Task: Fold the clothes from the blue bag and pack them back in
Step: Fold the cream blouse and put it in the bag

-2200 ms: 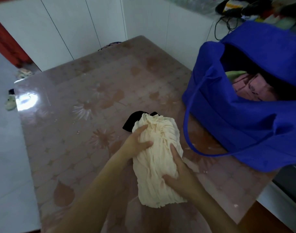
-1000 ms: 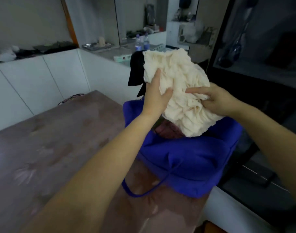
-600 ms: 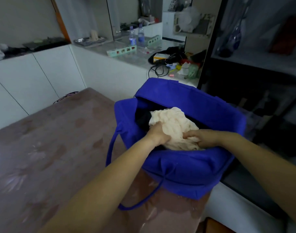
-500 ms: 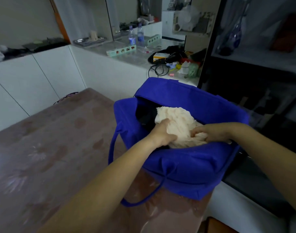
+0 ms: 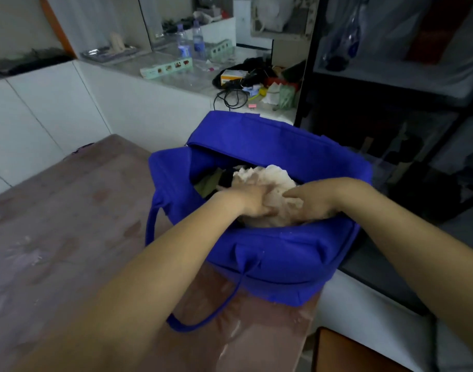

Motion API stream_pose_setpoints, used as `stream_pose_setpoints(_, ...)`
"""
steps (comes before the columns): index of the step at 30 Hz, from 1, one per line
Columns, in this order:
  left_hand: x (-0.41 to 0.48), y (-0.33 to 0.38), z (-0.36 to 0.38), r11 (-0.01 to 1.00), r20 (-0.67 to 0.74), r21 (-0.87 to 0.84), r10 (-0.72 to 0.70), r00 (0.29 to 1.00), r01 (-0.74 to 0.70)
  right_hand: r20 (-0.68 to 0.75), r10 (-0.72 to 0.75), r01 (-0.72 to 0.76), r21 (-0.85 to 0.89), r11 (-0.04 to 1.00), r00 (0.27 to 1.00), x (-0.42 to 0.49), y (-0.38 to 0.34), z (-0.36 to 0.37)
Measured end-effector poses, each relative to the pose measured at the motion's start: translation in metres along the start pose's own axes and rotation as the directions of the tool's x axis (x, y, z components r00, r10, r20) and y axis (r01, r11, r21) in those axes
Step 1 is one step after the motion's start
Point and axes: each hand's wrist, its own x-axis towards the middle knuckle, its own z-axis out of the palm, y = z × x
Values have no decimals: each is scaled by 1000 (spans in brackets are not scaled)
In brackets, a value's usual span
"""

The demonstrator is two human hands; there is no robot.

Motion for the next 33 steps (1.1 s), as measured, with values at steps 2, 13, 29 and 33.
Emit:
stream_pose_setpoints(2, 15, -5, 19, 999, 74, 19, 36, 997, -38, 176, 26, -40, 76, 996, 984, 28, 6, 14)
stream_pose_setpoints(13, -2, -6, 5, 977, 139, -187, 133, 981, -106, -38, -139, 144, 346, 927, 990, 19, 5, 25)
stream_pose_setpoints(29, -146, 164, -3, 561, -326, -605, 473, 819, -565, -497, 510, 357, 865, 352, 702, -310, 51, 244)
stream_pose_setpoints(33, -172, 251, 37, 592, -186, -549, 602, 777, -590, -414, 667, 334, 908, 253, 620, -380, 90, 327)
